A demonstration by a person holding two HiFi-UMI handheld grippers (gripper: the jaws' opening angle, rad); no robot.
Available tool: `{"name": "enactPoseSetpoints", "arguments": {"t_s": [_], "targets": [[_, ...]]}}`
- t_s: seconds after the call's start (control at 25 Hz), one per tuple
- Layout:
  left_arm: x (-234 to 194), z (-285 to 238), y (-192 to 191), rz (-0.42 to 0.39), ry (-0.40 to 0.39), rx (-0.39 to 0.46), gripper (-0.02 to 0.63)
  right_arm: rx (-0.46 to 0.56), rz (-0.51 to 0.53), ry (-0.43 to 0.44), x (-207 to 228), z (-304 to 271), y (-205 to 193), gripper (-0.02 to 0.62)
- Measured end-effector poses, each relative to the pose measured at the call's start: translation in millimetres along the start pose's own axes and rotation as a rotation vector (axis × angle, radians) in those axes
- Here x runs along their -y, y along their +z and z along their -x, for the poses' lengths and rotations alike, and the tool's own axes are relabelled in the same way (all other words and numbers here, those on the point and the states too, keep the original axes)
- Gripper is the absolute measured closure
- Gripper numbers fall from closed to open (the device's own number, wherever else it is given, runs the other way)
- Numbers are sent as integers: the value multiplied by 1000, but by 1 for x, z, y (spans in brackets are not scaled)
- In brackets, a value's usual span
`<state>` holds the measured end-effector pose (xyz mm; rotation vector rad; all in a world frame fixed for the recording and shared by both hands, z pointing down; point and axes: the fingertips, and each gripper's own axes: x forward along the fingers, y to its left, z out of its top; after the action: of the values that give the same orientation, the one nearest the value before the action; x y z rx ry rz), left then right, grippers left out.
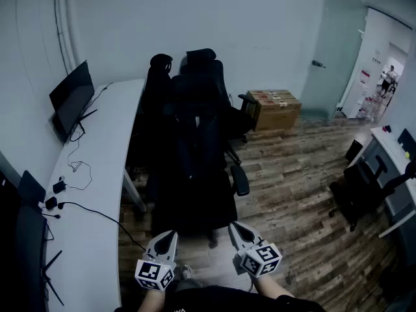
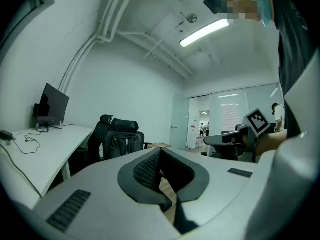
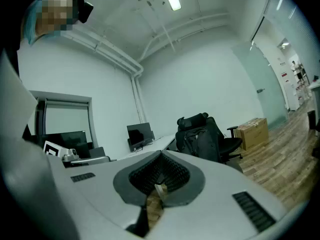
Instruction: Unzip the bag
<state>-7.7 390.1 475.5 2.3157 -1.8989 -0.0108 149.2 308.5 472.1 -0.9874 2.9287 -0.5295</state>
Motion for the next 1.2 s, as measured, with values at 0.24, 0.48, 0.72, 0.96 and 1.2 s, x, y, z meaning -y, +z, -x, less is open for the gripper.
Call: {"name": "enactPoseSetpoints", "arguments": {"t_s": [0.24,0.48,0.72,0.96,1.2], "targets": [[15,7,-4,0,7,-3,588,38,-66,12,2,15,-3,549],[7,7,-8,4,26,-3,588,22,-78,20,4,10,-14,549],[-25,-20,-8,17,-5,-1,588,19,-86,8,11,-30,-15,548],[-85,-64,0,-42,-97,-20,581,23,-68,-27,15,-112,-6,428],[-161,-108,14,-42,-136,-46,510,39,-84,-103,24,-192,7,403]]}}
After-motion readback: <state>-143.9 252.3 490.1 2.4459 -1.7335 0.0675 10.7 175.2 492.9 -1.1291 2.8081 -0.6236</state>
